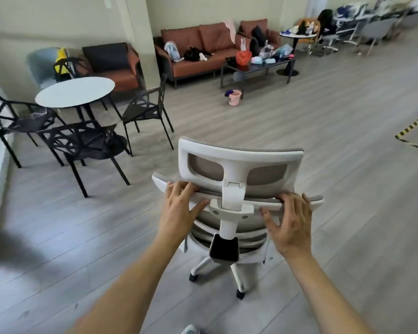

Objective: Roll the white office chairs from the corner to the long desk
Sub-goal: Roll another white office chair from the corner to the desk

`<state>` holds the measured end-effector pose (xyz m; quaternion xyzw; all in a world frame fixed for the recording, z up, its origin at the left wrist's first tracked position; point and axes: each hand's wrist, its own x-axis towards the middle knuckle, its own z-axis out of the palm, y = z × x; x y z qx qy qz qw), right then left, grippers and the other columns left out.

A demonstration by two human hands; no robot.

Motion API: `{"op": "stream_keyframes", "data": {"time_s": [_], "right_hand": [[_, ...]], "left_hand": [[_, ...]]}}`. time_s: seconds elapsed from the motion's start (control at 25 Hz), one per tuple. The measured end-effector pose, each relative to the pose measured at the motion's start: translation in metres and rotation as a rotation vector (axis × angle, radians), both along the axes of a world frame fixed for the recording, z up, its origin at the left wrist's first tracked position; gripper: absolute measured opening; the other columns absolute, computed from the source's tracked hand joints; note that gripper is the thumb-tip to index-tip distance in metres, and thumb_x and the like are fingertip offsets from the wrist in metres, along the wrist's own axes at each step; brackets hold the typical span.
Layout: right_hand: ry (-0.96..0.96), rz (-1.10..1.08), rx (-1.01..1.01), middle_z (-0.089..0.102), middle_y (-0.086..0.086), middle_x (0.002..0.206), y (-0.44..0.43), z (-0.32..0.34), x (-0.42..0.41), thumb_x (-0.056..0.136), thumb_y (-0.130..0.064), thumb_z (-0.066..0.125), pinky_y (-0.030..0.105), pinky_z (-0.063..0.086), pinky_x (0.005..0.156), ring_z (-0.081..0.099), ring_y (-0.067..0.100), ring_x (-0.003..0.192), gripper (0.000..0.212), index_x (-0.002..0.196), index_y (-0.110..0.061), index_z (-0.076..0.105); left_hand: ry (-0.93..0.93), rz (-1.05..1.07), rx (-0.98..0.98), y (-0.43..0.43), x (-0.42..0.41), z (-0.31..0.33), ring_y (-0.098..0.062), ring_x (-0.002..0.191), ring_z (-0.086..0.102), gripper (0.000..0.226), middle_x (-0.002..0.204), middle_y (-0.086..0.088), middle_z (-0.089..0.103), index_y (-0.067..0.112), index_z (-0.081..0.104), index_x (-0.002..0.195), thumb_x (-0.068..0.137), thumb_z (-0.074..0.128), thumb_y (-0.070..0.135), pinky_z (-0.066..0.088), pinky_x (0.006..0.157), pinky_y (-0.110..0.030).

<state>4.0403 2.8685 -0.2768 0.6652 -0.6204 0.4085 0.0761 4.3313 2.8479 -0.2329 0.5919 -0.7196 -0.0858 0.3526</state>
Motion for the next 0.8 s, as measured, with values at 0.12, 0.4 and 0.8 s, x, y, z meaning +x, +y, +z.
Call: {"op": "stream_keyframes", "data": {"time_s": [0.12, 0.4, 0.8], "right_hand": [[0.0, -0.183, 0.042, 0.06, 0.013, 0.125, -0.052, 0.001, -0.019, 0.094, -0.057, 0.051, 0.052, 0.025, 0.121, 0.05, 0.032, 0.129, 0.057, 0.118, -0.006, 0.059], [0.002, -0.401, 0.097, 0.058, 0.01, 0.128, -0.175, 0.012, -0.092, 0.085, -0.066, 0.059, 0.052, 0.021, 0.123, 0.047, 0.03, 0.132, 0.066, 0.119, -0.009, 0.059], [-0.119, -0.567, 0.051, 0.055, 0.008, 0.128, -0.369, 0.006, -0.271, 0.085, -0.065, 0.062, 0.054, 0.016, 0.124, 0.045, 0.029, 0.135, 0.065, 0.119, -0.009, 0.059]], "left_hand": [[-0.043, -0.09, -0.001, -0.087, -0.029, -0.003, -0.032, 0.122, 0.04, 0.035, 0.117, 0.0, 0.05, 0.025, 0.056, 0.113, 0.09, 0.064, 0.051, 0.038, 0.107, -0.049], [-0.021, -0.318, -0.035, -0.277, -0.129, -0.005, -0.032, 0.116, 0.039, 0.035, 0.112, -0.008, 0.052, 0.018, 0.059, 0.112, 0.089, 0.067, 0.043, 0.035, 0.107, -0.058], [-0.035, -0.507, -0.091, -0.517, -0.336, 0.0, -0.02, 0.111, 0.038, 0.036, 0.111, -0.005, 0.055, 0.018, 0.06, 0.11, 0.088, 0.071, 0.043, 0.042, 0.102, -0.057]]}}
